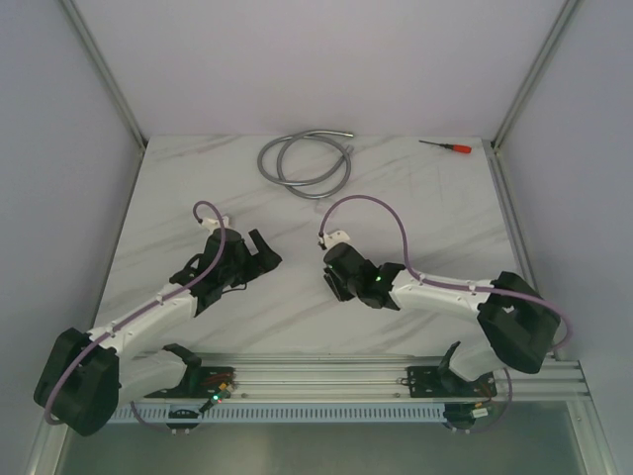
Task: Snap on the fuse box
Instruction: Install the fuse at the fuse box base.
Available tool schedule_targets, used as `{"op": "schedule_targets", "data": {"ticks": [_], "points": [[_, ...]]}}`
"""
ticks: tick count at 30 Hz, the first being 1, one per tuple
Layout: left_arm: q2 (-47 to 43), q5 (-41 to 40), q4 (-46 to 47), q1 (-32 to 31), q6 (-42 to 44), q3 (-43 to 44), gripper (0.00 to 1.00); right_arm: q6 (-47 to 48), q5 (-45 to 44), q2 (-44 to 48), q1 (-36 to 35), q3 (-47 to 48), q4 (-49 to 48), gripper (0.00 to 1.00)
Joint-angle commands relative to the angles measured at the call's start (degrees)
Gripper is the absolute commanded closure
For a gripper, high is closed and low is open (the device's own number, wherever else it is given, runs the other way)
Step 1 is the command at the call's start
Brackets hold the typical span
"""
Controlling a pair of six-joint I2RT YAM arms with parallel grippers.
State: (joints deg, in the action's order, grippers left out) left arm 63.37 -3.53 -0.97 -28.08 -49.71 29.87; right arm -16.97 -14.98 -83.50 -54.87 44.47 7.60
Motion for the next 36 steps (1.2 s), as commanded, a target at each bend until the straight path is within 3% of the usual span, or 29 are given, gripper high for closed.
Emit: {"op": "schedule_targets", "data": {"ticks": [1, 21, 36], "points": [[0.3, 0.8, -0.5, 0.5, -0.5, 1.6, 0.00, -0.9, -1.5, -1.4, -0.4, 1.7, -0.6, 1.00], [0.7, 1.0, -0.4, 0.6, -0.7, 1.6, 0.00, 0.1, -5.3, -4.3, -2.3, 3.4, 2.8, 1.00], [0.4, 1.3, -0.5, 0.5, -0.9, 1.5, 0.00, -1.7, -7.0, -6.3, -4.3, 7.0, 6.3, 0.74]]}}
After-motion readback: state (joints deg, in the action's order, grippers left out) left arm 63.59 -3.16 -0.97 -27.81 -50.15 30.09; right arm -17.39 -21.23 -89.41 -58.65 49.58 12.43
